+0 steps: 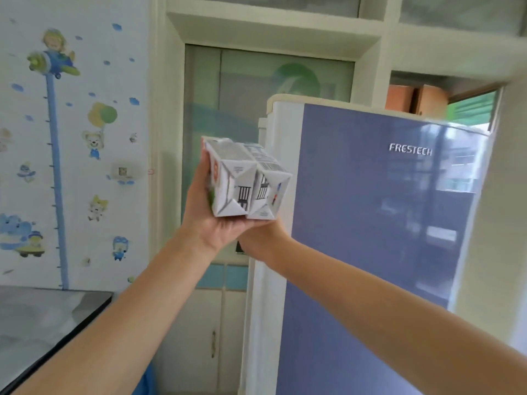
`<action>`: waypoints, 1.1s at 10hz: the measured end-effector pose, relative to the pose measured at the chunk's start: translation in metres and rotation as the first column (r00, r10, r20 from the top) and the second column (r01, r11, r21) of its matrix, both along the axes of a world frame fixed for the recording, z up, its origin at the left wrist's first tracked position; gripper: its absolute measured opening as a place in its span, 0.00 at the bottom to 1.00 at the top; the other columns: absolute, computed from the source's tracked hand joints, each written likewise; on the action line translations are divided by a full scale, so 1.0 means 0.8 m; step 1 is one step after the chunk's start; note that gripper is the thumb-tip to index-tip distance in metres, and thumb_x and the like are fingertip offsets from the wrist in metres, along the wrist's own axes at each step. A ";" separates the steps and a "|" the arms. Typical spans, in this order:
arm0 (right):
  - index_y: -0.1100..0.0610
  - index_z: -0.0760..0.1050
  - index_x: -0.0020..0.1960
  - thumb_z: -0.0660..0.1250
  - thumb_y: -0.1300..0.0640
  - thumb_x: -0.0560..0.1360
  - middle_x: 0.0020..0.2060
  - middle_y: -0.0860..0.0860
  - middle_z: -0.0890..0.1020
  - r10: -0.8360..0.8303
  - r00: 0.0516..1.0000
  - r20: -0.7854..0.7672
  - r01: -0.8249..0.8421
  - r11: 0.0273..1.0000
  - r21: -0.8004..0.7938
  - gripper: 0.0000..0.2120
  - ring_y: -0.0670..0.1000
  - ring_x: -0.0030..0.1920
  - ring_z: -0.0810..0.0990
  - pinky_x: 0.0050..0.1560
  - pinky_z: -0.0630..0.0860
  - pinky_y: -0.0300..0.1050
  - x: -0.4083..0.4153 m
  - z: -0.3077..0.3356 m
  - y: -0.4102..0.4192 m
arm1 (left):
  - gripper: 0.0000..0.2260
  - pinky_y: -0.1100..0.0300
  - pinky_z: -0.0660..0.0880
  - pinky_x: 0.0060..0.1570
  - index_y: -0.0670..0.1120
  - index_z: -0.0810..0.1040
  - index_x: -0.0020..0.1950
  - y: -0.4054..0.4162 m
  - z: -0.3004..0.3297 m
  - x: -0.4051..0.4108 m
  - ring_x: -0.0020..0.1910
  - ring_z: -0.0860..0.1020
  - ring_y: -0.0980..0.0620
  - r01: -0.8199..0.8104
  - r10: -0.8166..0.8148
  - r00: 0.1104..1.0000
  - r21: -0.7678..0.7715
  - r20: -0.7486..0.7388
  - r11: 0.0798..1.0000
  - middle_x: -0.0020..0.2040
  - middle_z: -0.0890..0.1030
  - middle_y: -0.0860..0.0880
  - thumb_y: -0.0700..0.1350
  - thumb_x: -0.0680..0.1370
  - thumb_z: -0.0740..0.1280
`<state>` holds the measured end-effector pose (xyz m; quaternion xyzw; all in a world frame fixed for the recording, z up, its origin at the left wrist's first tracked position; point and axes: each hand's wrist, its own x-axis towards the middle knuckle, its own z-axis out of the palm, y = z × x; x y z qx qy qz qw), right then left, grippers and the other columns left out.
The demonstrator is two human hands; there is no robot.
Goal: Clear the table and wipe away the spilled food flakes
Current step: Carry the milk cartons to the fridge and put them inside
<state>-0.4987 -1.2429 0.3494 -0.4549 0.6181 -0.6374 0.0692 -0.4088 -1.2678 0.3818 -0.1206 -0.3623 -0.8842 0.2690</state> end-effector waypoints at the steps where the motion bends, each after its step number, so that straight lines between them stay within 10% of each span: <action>1: 0.52 0.72 0.41 0.55 0.54 0.78 0.31 0.45 0.79 -0.017 0.997 0.069 0.020 0.999 -0.049 0.10 0.46 0.38 0.74 0.41 0.70 0.36 0.032 0.015 0.032 | 0.26 0.39 0.72 0.55 0.52 0.72 0.67 0.011 0.007 0.028 0.65 0.74 0.45 0.034 -0.037 0.999 -0.066 -0.037 0.997 0.66 0.76 0.47 0.64 0.75 0.56; 2: 0.55 0.71 0.55 0.55 0.59 0.79 0.40 0.43 0.76 -0.078 0.531 -0.844 0.426 0.885 0.186 0.08 0.45 0.46 0.75 0.43 0.71 0.32 0.049 0.023 0.073 | 0.30 0.39 0.74 0.54 0.51 0.70 0.70 0.021 0.009 0.043 0.64 0.75 0.43 0.055 -0.060 0.997 -0.120 -0.039 0.991 0.68 0.74 0.46 0.64 0.71 0.58; 3: 0.55 0.71 0.57 0.53 0.58 0.78 0.58 0.53 0.74 0.347 -0.167 -0.923 0.841 0.538 0.050 0.12 0.55 0.54 0.74 0.41 0.66 0.45 0.069 0.031 0.107 | 0.29 0.39 0.75 0.49 0.50 0.74 0.64 0.026 0.007 0.048 0.51 0.82 0.43 0.100 -0.107 0.993 -0.150 -0.040 0.984 0.58 0.80 0.45 0.65 0.71 0.55; 4: 0.54 0.68 0.36 0.55 0.58 0.78 0.38 0.50 0.75 0.317 -0.098 -0.943 0.874 0.481 0.070 0.12 0.49 0.30 0.64 0.33 0.63 0.42 0.079 0.028 0.156 | 0.31 0.38 0.74 0.51 0.53 0.70 0.69 0.026 0.004 0.044 0.51 0.82 0.43 0.201 -0.204 0.979 -0.164 0.001 0.966 0.61 0.78 0.46 0.66 0.69 0.56; 6: 0.52 0.74 0.52 0.48 0.49 0.79 0.33 0.49 0.76 0.129 -0.077 -0.989 0.887 0.461 -0.009 0.16 0.52 0.26 0.65 0.31 0.62 0.41 0.092 0.028 0.245 | 0.30 0.40 0.72 0.53 0.53 0.73 0.67 0.042 -0.007 0.014 0.51 0.80 0.44 0.318 -0.315 0.948 -0.128 0.047 0.939 0.56 0.80 0.46 0.67 0.69 0.58; 8: 0.46 0.58 0.37 0.58 0.43 0.76 0.39 0.51 0.81 0.035 -0.007 -0.999 0.954 0.300 0.004 0.13 0.55 0.37 0.80 0.28 0.53 0.37 0.109 0.039 0.302 | 0.26 0.41 0.74 0.53 0.51 0.79 0.59 0.076 -0.021 -0.017 0.53 0.79 0.43 0.339 -0.337 0.941 -0.086 0.039 0.937 0.58 0.80 0.45 0.58 0.63 0.69; 9: 0.49 0.58 0.33 0.51 0.41 0.77 0.49 0.50 0.78 -0.027 0.211 -0.977 0.976 0.058 0.209 0.18 0.53 0.51 0.78 0.37 0.63 0.42 0.106 0.052 0.324 | 0.15 0.46 0.75 0.55 0.50 0.83 0.48 0.086 -0.025 -0.029 0.48 0.81 0.45 0.337 -0.335 0.941 -0.065 0.042 0.939 0.49 0.83 0.46 0.56 0.70 0.65; 11: 0.56 0.80 0.42 0.54 0.40 0.77 0.32 0.49 0.84 -0.108 0.469 -0.876 0.874 -0.084 0.478 0.24 0.39 0.19 0.72 0.28 0.67 0.33 0.100 0.094 0.342 | 0.15 0.45 0.75 0.52 0.50 0.86 0.35 0.090 -0.030 -0.052 0.40 0.84 0.46 0.327 -0.320 0.944 -0.088 0.081 0.941 0.41 0.85 0.47 0.54 0.74 0.63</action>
